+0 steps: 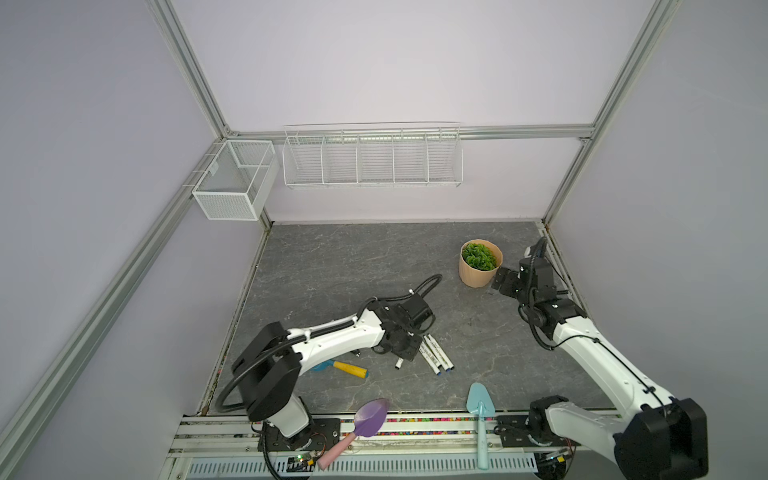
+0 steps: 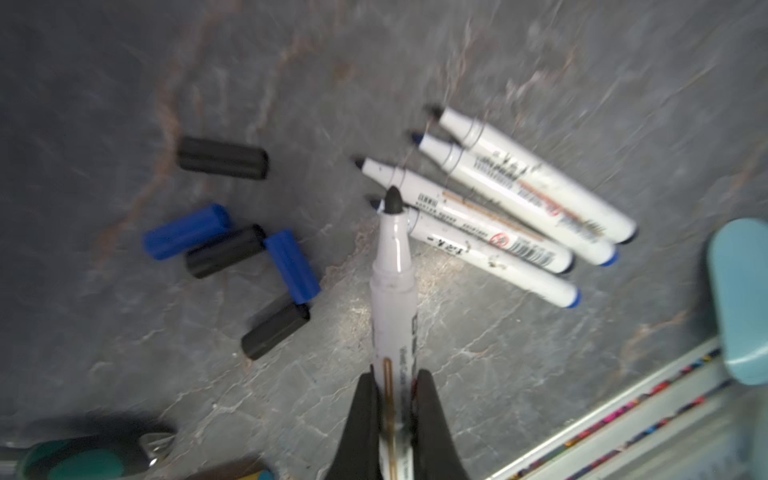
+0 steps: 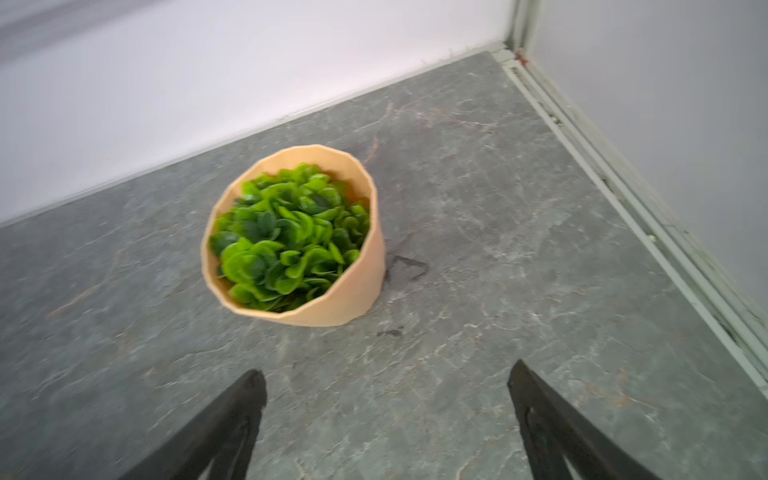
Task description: Insert the pens into the pen caps
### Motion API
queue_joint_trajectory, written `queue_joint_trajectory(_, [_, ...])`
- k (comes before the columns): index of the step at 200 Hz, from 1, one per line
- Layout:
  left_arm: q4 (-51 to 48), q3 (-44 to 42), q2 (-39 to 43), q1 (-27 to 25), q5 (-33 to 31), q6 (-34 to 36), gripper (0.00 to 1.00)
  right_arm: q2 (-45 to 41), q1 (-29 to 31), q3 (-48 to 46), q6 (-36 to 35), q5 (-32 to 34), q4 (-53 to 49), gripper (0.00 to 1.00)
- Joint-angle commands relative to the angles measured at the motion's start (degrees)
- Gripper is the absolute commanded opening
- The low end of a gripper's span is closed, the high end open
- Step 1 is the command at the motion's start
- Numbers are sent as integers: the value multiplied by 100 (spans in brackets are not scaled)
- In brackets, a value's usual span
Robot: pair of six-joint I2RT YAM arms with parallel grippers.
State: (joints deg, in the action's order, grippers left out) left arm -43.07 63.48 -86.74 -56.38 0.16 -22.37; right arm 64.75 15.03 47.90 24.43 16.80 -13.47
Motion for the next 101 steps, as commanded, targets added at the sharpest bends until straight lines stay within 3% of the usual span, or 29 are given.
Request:
queue_joint_trajectory(1, [971,-154,928,480,-103,-394,0,-131,290,211,-224,-1530,298,95])
queue_joint_trajectory(22, [2331,-799,1747,751,-178,-612,0,-72,784,488,-360,-2764,572,95])
queue_joint_trajectory(47, [3036,-1282,2343,1044,-207,-1024,0,112,1333,895,-419,-3938,678,95])
queue_joint_trajectory(101, [3242,-1549,2643,1072,-236,-969,0,969,2198,1828,-566,-5126,568,90])
